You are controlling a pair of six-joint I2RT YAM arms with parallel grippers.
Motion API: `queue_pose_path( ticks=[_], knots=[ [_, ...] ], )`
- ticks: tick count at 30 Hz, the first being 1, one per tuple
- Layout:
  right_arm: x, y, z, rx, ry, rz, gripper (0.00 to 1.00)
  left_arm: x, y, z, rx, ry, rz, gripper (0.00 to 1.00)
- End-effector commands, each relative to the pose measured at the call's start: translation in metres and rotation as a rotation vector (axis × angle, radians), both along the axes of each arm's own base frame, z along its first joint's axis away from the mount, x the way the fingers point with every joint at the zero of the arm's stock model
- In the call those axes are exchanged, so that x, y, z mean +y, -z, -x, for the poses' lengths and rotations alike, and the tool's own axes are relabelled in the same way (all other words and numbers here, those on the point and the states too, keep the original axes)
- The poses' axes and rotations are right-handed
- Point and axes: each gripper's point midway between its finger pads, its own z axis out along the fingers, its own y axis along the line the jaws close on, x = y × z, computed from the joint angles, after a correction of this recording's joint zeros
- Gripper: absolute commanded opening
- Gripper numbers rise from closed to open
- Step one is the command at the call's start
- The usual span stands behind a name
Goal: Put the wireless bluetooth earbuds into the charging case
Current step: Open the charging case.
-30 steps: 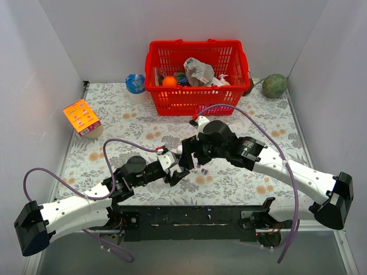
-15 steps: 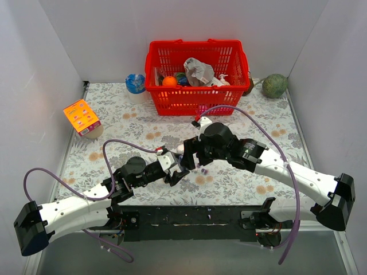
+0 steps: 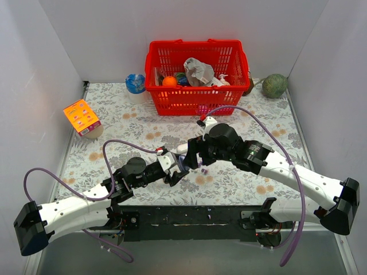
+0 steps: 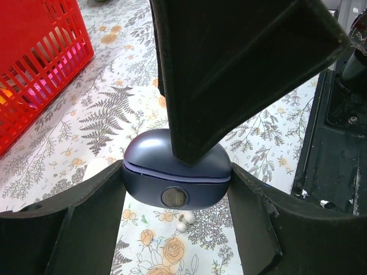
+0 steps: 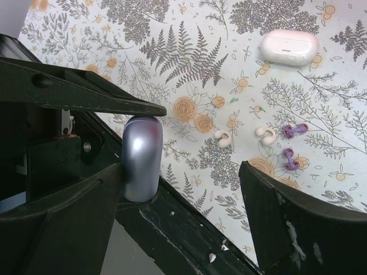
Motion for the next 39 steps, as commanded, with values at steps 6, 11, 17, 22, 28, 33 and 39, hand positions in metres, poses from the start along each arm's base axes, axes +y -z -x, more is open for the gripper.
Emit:
queue_pose_path(
  ticks=[6, 11, 17, 22, 28, 33, 39],
  knots=[
    [-0.022, 0.012, -0.013, -0.014, 0.080, 0.053, 0.88, 0.006, -0.021, -0.002, -0.045, -0.027, 0.058, 0.00],
    [-0.026, 0.013, -0.015, -0.013, 0.092, 0.056, 0.88, 0.007, -0.019, -0.002, -0.041, -0.032, 0.057, 0.00],
    [-0.024, -0.006, -0.013, -0.042, 0.074, -0.025, 0.88, 0.007, -0.015, -0.002, -0.036, -0.033, 0.049, 0.00],
    [-0.007, -0.043, -0.008, -0.108, 0.001, -0.183, 0.86, 0.006, -0.015, -0.004, -0.035, -0.036, 0.044, 0.00],
    [0.006, -0.037, -0.005, -0.085, -0.061, -0.178, 0.73, 0.005, -0.015, -0.004, -0.032, -0.037, 0.045, 0.00],
    [0.011, -0.031, -0.007, -0.072, -0.073, -0.161, 0.67, 0.004, -0.014, -0.004, -0.030, -0.034, 0.045, 0.00],
    [0.016, -0.025, -0.010, -0.071, -0.076, -0.151, 0.61, 0.003, -0.016, -0.004, -0.029, -0.029, 0.049, 0.00]
  ],
)
